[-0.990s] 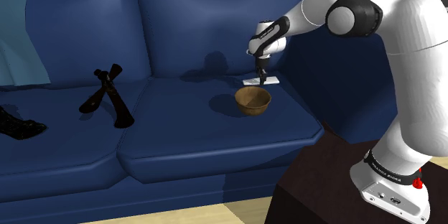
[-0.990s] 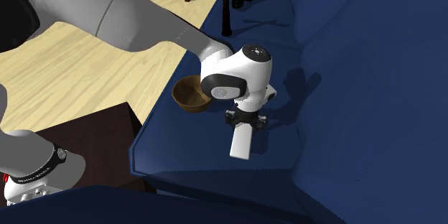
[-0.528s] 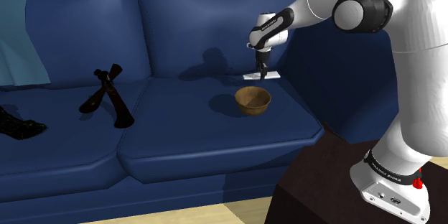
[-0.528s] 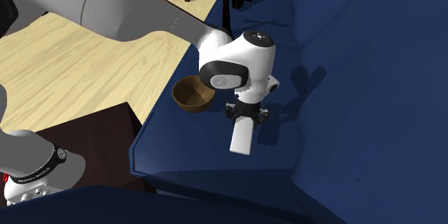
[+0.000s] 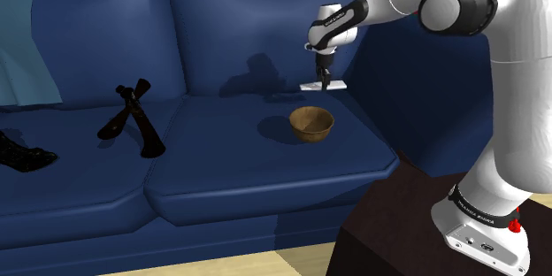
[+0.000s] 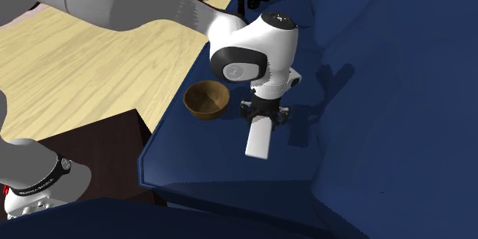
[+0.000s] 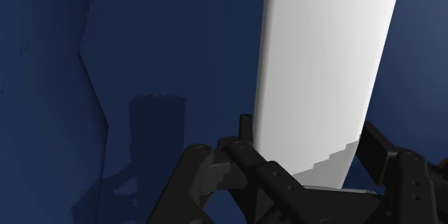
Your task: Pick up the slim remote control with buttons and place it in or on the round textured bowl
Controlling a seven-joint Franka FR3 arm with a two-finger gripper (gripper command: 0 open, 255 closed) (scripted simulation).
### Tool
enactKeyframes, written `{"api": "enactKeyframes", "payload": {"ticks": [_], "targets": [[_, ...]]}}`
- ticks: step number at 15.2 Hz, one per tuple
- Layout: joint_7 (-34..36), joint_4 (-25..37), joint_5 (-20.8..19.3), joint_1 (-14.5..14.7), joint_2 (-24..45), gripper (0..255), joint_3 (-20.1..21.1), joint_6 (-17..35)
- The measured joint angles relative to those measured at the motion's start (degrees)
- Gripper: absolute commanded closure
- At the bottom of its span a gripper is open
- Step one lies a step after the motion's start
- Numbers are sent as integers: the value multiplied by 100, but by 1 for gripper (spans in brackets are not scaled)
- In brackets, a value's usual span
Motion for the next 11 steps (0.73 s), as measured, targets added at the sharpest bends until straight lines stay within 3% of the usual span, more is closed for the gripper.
{"api": "enactKeyframes", "payload": {"ticks": [11], "targets": [[90, 346, -149, 37, -366, 255, -79, -695]]}}
